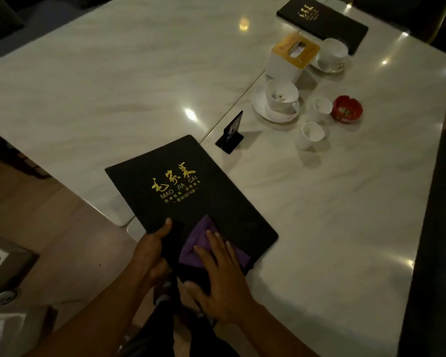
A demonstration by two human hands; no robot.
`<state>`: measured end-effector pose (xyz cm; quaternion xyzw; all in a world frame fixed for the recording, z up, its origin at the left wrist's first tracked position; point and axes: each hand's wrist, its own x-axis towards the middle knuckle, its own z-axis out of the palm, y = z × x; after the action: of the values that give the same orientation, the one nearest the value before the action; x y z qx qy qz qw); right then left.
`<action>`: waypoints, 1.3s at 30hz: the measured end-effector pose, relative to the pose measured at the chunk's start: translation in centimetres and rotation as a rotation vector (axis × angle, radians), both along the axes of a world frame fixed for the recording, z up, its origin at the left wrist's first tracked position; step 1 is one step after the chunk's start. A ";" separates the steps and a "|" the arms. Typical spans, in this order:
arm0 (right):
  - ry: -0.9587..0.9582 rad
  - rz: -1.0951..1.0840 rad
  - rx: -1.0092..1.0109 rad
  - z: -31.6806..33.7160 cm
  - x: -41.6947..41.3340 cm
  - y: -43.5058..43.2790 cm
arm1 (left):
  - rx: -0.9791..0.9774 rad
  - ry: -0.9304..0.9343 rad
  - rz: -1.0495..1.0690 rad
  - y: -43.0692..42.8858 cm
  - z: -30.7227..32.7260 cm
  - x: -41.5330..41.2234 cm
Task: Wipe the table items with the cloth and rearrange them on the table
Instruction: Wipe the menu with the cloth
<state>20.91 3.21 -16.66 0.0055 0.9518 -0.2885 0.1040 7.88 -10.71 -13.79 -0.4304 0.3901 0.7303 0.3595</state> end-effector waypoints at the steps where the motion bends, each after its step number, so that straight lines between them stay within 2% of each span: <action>1: -0.015 -0.028 -0.012 -0.5 -0.1 0.8 | -0.030 0.011 -0.024 0.0 -0.1 -0.1; 3: -0.058 -0.158 -0.025 -2.0 -0.5 3.5 | -0.087 0.022 -0.044 -0.2 -0.5 0.0; 6: -0.106 -0.475 0.034 -2.8 -2.7 7.5 | -0.121 0.029 -0.024 -0.3 -1.6 0.3; 8: -0.092 -0.589 0.040 -2.6 -4.2 7.7 | -0.122 0.013 -0.025 -0.4 -2.0 0.3; 10: -0.048 -0.473 0.073 -2.2 -4.9 5.4 | -0.156 -0.013 -0.035 -0.4 -2.3 0.1; 14: -0.028 0.113 0.017 -1.4 -3.7 -1.8 | -0.220 0.001 -0.091 -0.5 -2.7 -0.3; 16: -0.013 0.236 -0.024 -1.8 -3.6 -1.2 | -0.214 -0.001 -0.099 -0.8 -3.1 -0.4; 18: 0.027 0.183 -0.084 -2.8 -3.5 2.1 | -0.216 -0.034 -0.074 -0.7 -3.1 -0.4; 20: 0.036 -0.062 -0.046 -3.7 -3.7 6.1 | -0.210 -0.031 -0.054 -0.6 -3.4 -0.3; 22: -0.034 -0.343 0.060 -3.7 -4.7 8.0 | -0.184 -0.021 -0.050 -0.2 -3.3 0.0; 24: -0.052 -0.484 0.098 -3.2 -5.7 6.9 | -0.174 -0.018 -0.041 0.0 -3.0 0.1; 25: -0.033 -0.425 0.095 -2.8 -5.8 5.5 | -0.186 -0.022 -0.048 0.0 -3.0 -0.1; 28: 0.006 -0.035 0.013 -1.6 -3.6 0.5 | -0.223 -0.054 -0.066 -0.1 -2.8 -0.7; 31: 0.045 0.092 -0.125 -0.9 -0.2 -0.8 | -0.250 -0.072 -0.064 0.0 -2.8 -0.7; 34: 0.020 0.039 -0.200 -1.6 2.9 2.4 | -0.256 -0.092 -0.056 0.2 -3.1 -0.4; 39: -0.066 -0.397 -0.104 -3.1 2.9 6.5 | -0.266 -0.090 -0.052 0.7 -3.4 0.2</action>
<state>23.77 9.70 -19.81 0.1970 0.9120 -0.3516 0.0765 8.06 -10.04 -17.15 -0.4963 0.4780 0.6426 0.3351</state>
